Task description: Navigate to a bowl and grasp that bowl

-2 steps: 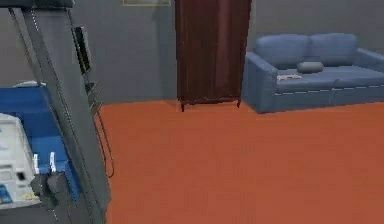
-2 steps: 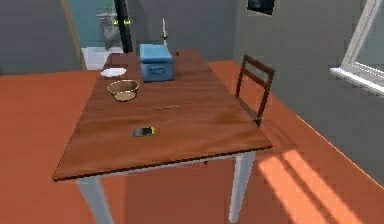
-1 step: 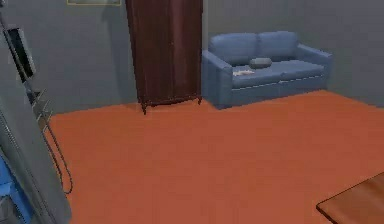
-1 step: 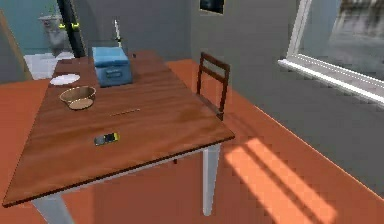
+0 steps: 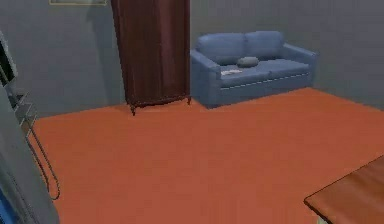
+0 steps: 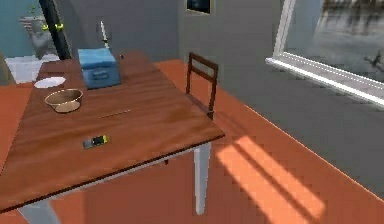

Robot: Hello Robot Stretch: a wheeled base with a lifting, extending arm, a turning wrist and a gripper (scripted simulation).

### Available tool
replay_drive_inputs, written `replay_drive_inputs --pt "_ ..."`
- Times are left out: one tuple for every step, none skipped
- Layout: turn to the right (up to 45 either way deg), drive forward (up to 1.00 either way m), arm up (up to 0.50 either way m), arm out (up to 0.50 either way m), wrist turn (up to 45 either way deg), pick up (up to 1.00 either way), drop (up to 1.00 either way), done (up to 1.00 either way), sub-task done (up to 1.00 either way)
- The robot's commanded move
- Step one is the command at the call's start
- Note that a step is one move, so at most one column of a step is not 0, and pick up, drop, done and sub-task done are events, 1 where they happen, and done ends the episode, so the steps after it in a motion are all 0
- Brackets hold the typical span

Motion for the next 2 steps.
replay_drive_inputs --pt "0.0 0.65 0.0 0.0 0.0 0.0 0.0 0.0 0.0" --pt "-24.0 0.0 0.0 0.0 0.0 0.0 0.0 0.0 0.0"
